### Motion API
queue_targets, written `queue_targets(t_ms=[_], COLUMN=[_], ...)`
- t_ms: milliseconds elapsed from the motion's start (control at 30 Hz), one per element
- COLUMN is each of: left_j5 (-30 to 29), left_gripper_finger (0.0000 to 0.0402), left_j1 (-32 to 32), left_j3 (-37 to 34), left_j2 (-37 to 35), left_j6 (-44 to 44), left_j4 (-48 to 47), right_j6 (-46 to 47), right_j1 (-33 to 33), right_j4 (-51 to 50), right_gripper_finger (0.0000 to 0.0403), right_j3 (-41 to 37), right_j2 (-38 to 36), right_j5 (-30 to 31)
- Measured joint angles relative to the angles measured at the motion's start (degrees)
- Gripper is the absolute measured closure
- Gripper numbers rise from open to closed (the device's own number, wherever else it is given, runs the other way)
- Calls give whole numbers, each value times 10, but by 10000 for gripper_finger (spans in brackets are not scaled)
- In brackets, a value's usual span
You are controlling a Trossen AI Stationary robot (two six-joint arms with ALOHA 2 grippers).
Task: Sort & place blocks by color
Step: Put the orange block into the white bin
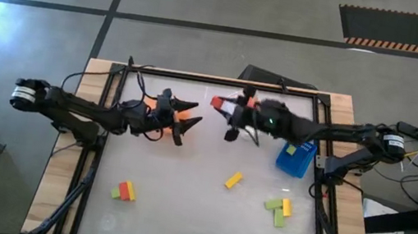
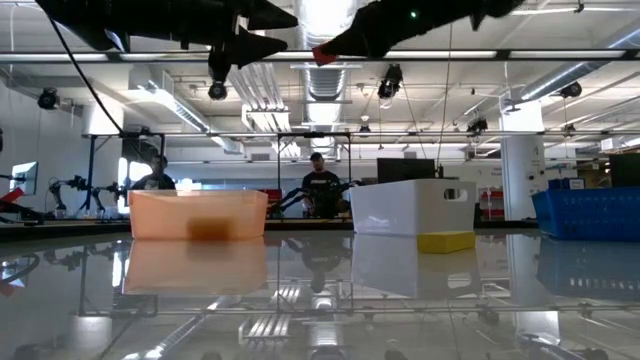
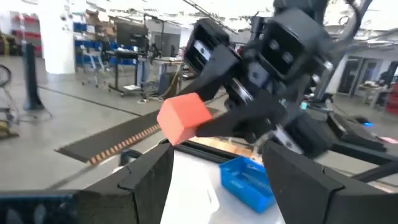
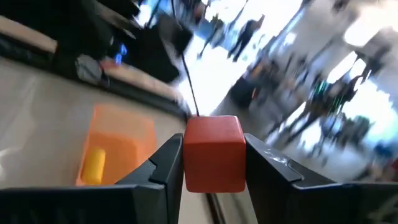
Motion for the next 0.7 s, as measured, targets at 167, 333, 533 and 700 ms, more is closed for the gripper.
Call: queue_targets(t_ms=[167, 333, 533, 700], left_j5=[-4, -8, -68, -124], left_gripper_finger=[171, 171, 171, 171], left_j1=[9, 25, 30, 32], left_j3=[-9, -25, -32, -32], left_j2=[-21, -47, -52, -50], left_j6=[28, 33, 91, 144], left_j4=[-9, -24, -24, -23], right_j6=[73, 122, 241, 312], right_j1=[-49, -105, -180, -223], right_j4=[-263, -430, -608, -720], right_gripper_finger=[280, 280, 279, 279], right_j3=[144, 242, 321, 344], right_j2=[14, 33, 68, 117], right_j5=[0, -6, -75, -126])
